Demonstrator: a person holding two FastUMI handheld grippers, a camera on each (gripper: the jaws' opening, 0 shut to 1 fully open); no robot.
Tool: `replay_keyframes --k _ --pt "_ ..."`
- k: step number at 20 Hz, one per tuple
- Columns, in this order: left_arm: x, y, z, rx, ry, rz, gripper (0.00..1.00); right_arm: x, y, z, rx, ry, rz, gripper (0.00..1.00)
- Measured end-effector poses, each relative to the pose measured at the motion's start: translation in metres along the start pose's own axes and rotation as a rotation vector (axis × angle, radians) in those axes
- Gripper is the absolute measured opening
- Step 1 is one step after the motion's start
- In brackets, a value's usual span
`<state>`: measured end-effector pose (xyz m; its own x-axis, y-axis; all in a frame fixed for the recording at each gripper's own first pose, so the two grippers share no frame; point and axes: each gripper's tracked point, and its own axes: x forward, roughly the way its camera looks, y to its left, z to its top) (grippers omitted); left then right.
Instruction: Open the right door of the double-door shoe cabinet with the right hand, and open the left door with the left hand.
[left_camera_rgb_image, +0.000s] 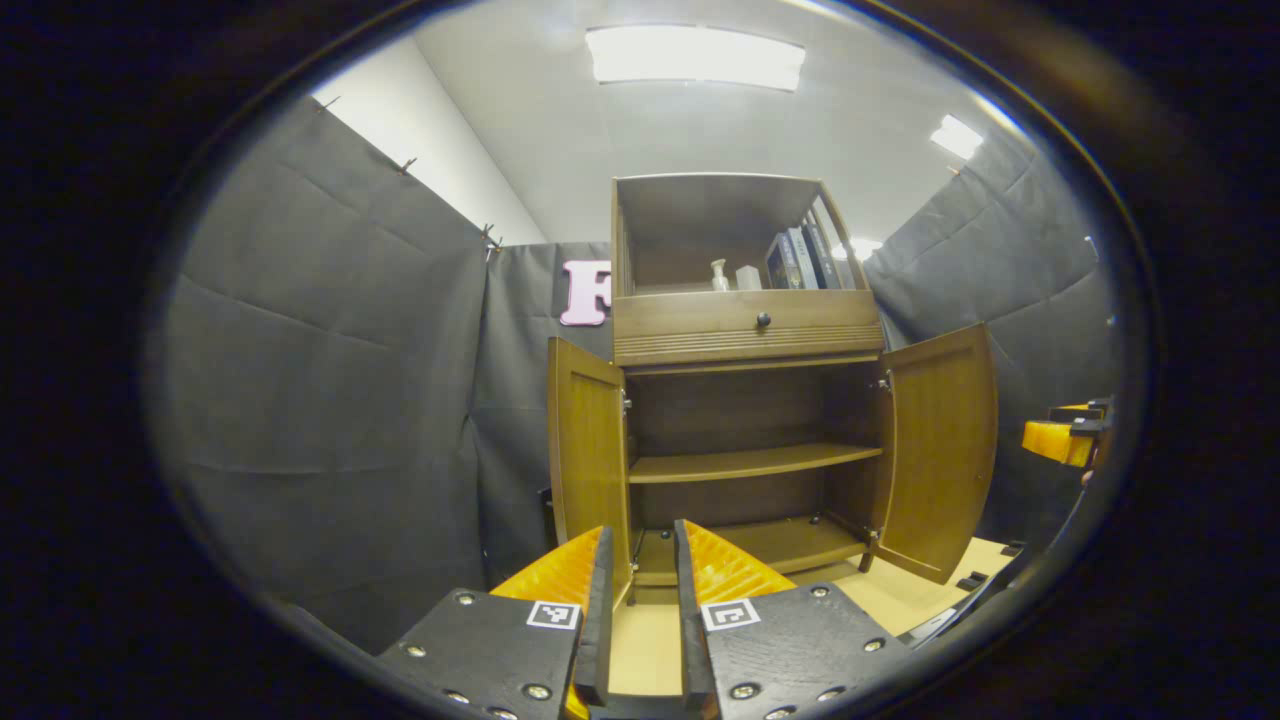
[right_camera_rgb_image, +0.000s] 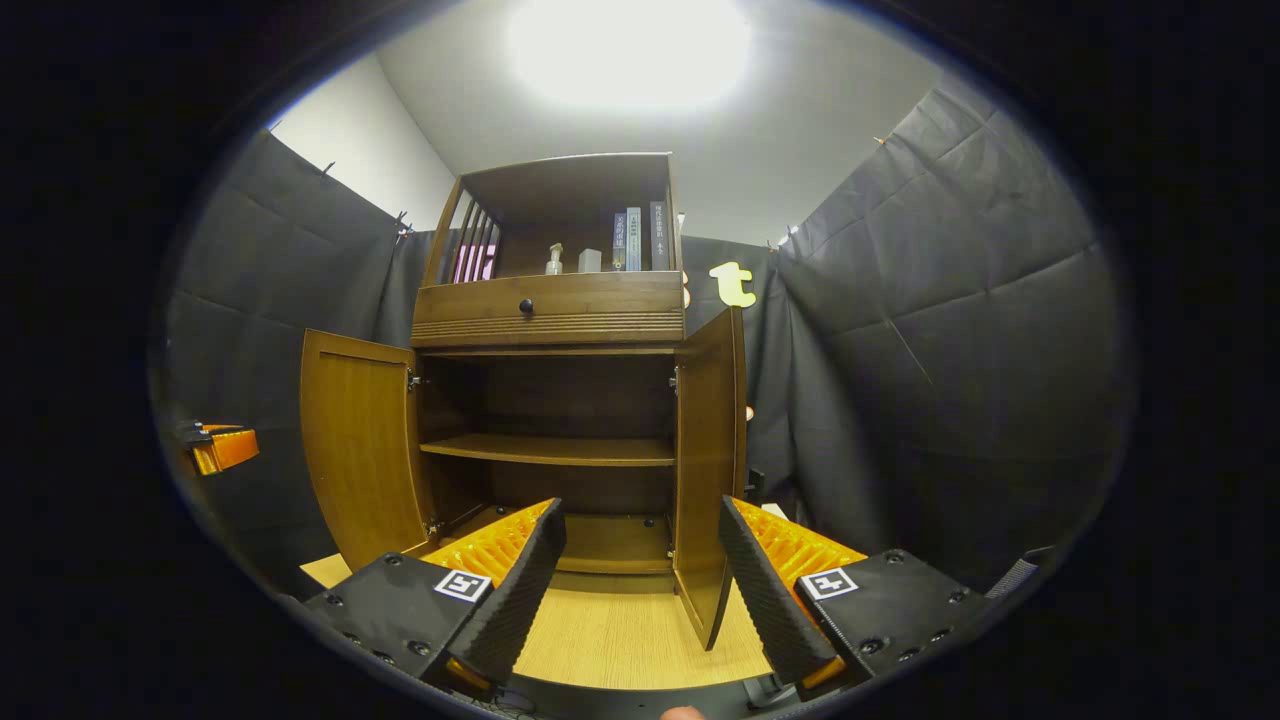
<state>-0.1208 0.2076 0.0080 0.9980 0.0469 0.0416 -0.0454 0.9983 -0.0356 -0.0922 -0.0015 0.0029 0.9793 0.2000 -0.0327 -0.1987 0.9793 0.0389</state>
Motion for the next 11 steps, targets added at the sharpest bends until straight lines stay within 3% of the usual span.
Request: replay_keyframes --k 1,2,5,6,8,11 --pt "-0.0025 0.0 0.0004 -0.001 -0.003 0.005 0.41 -0.0002 -0.0005 0.0019 -0.003 -0.003 -0.001 0.96" --pt "-0.0037 -0.0009 0.0007 -0.004 -0.006 0.003 0.47 -0.0012 0.0001 0.0037 -0.005 -0.007 0.0 0.92" --pt "-0.0074 0.0012 0.0037 -0.018 -0.018 0.003 0.65 -0.0015 0.0003 0.0063 -0.013 -0.012 0.002 0.92" --pt "-0.0081 0.0034 0.0049 -0.017 -0.02 0.009 0.71 -0.0015 0.001 0.0067 -0.012 -0.011 0.003 0.96" --pt "-0.0093 0.0075 0.0054 -0.01 -0.025 0.021 0.83 -0.0025 0.0025 0.0077 -0.01 -0.012 0.005 0.92" --pt "-0.0112 0.0086 0.0086 -0.002 -0.031 0.021 0.83 -0.0041 0.0034 0.0096 -0.014 -0.018 0.004 0.96"
